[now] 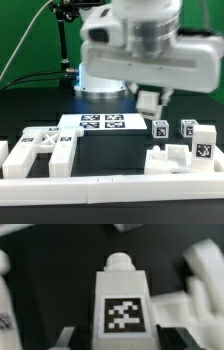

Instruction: Assemble chair

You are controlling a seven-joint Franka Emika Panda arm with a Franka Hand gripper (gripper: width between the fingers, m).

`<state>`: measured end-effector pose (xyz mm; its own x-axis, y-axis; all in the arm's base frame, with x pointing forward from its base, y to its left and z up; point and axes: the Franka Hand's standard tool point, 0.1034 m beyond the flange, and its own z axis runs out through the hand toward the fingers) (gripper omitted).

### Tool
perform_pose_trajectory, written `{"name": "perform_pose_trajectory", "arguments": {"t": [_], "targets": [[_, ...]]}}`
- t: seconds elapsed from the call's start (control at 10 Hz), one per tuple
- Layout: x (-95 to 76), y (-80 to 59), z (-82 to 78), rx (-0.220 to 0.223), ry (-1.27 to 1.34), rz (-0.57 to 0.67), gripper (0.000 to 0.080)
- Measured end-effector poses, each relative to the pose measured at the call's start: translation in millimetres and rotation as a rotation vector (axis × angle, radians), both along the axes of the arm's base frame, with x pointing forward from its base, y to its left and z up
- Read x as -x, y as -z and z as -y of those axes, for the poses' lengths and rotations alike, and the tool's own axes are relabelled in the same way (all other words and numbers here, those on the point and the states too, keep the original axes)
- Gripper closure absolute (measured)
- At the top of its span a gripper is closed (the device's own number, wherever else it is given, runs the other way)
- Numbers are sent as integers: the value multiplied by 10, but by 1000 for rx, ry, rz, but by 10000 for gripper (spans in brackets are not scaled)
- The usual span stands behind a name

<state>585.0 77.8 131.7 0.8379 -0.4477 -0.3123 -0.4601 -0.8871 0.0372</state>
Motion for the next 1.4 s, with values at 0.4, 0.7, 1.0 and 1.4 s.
{"name": "perform_pose_trajectory", "arguments": {"t": [0.4, 0.7, 1.0, 1.4], "targets": [[-125, -25, -97, 56, -44, 223, 512], [-21, 132, 177, 124, -132, 497, 512], [-56, 100, 59, 140, -106, 724, 512], [-89, 195, 159, 165, -215, 738, 512]]}}
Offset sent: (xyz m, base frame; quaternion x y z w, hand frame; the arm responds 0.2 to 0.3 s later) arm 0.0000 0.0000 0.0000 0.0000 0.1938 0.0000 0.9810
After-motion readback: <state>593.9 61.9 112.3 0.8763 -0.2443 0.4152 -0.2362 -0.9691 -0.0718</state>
